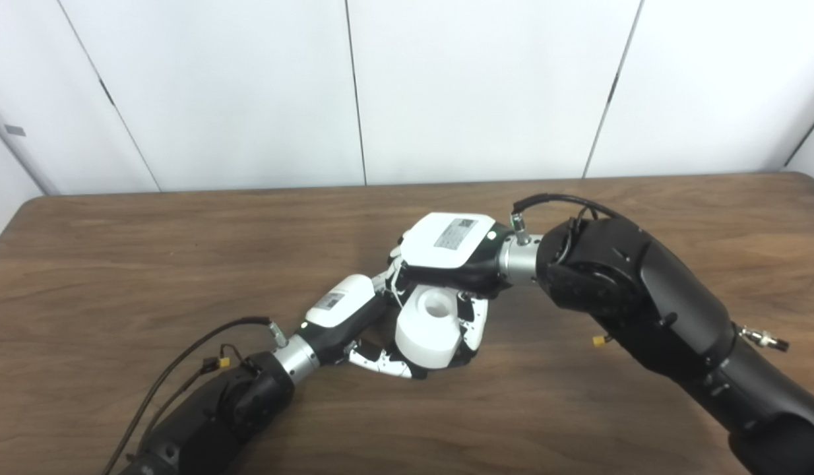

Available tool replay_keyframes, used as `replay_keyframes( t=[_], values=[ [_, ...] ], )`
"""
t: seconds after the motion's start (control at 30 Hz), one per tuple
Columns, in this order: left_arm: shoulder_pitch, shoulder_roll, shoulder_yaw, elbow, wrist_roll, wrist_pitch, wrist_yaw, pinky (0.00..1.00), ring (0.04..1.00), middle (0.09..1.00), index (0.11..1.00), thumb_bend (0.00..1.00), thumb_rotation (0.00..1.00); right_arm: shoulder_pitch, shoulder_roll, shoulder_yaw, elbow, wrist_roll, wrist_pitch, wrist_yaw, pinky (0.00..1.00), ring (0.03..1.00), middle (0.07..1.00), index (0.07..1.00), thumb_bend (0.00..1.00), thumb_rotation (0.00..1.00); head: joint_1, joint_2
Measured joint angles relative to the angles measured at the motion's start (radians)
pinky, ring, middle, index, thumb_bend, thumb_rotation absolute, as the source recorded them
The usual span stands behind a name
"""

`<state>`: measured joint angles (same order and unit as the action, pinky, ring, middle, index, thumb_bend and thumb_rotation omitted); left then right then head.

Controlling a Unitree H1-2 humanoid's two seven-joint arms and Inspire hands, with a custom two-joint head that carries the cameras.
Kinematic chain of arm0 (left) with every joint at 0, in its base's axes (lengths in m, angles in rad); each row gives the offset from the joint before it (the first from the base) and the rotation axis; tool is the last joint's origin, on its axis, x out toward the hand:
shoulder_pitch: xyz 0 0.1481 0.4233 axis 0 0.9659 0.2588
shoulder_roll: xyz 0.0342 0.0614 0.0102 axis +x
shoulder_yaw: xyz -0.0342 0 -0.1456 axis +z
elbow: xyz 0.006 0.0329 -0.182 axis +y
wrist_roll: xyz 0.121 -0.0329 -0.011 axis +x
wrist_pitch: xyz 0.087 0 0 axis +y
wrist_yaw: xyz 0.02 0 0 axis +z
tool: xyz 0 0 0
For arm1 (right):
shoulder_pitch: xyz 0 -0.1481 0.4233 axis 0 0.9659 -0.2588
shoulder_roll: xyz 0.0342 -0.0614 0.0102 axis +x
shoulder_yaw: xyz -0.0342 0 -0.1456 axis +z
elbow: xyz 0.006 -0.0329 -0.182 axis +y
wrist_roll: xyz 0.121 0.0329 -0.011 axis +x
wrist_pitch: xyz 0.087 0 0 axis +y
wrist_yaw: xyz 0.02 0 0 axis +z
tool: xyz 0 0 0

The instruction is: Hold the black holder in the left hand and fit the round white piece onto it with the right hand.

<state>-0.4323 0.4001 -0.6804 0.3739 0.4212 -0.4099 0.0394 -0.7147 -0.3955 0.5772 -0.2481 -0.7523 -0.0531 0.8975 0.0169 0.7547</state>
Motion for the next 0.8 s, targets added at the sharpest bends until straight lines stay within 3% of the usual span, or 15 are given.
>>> replay_keyframes(
  t=[0.13,0.2,0.27,0.5,0.8],
  values=[
    [0.0,0.0,0.0,-0.001,0.0,0.0,0.0,0.92,1.0,0.94,0.481,0.52,0.06,0.0,0.0,0.001,-0.003,0.0,0.001,0.0,0.95,0.893,0.815,0.487,0.52,0.15,0.002,0.002],
    [0.0,0.0,0.0,-0.001,0.0,0.0,0.0,0.92,1.0,0.939,0.48,0.52,0.06,0.0,-0.001,0.001,-0.003,0.0,0.005,0.0,0.91,0.879,0.833,0.682,0.81,0.18,0.002,0.002],
    [0.0,0.0,0.001,-0.001,0.0,-0.001,0.0,0.94,1.0,0.939,0.48,0.52,0.06,0.004,-0.002,-0.001,-0.005,0.0,0.008,0.0,0.89,0.878,0.859,0.825,0.89,0.18,0.003,0.002],
    [0.002,0.0,0.002,-0.002,0.0,0.0,-0.002,0.96,1.0,0.941,0.481,0.52,0.06,0.057,-0.012,-0.024,-0.009,-0.003,0.012,-0.013,0.87,0.897,0.914,0.986,0.93,0.19,-0.002,0.005],
    [0.001,-0.002,0.003,-0.003,0.0,-0.001,-0.006,0.93,1.0,0.938,0.481,0.52,0.06,0.067,-0.006,-0.042,-0.01,-0.004,0.011,-0.023,0.84,0.906,0.996,1.0,1.0,0.23,-0.003,0.008]
  ],
)
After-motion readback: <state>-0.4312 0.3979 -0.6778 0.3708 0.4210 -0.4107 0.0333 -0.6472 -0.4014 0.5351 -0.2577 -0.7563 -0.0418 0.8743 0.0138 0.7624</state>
